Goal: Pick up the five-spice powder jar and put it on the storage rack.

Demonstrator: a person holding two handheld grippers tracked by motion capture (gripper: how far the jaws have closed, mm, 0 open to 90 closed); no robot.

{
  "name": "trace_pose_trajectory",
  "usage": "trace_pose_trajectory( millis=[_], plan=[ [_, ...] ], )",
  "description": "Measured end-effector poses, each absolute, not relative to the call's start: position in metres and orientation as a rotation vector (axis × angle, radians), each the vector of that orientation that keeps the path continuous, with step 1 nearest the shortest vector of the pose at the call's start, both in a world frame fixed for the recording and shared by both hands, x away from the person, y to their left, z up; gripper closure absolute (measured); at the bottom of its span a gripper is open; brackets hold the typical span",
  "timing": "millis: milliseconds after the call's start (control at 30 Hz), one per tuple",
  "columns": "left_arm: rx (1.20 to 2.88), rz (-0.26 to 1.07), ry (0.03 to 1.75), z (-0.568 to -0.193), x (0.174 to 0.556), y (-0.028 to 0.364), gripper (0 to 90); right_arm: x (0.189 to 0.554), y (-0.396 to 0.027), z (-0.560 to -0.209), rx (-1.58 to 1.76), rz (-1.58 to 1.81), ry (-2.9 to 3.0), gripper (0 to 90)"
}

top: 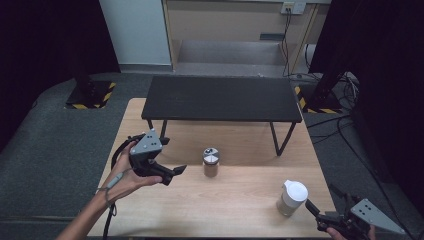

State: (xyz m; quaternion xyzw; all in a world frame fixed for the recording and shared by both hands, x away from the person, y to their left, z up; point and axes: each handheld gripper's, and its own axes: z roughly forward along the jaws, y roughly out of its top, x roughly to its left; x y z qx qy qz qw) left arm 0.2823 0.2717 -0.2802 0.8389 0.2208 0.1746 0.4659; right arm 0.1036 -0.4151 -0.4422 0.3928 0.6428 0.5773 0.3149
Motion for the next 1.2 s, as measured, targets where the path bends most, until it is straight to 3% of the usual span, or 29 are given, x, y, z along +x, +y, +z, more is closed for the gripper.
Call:
trace_pose_trajectory(
  millis=[1200],
  plan=[
    [2.091,0.31,0.623,-0.367,0.365,0.199,4.2,0.104,-0.418,-0.444,1.038,1.529,1.686,2.3]
  ],
)
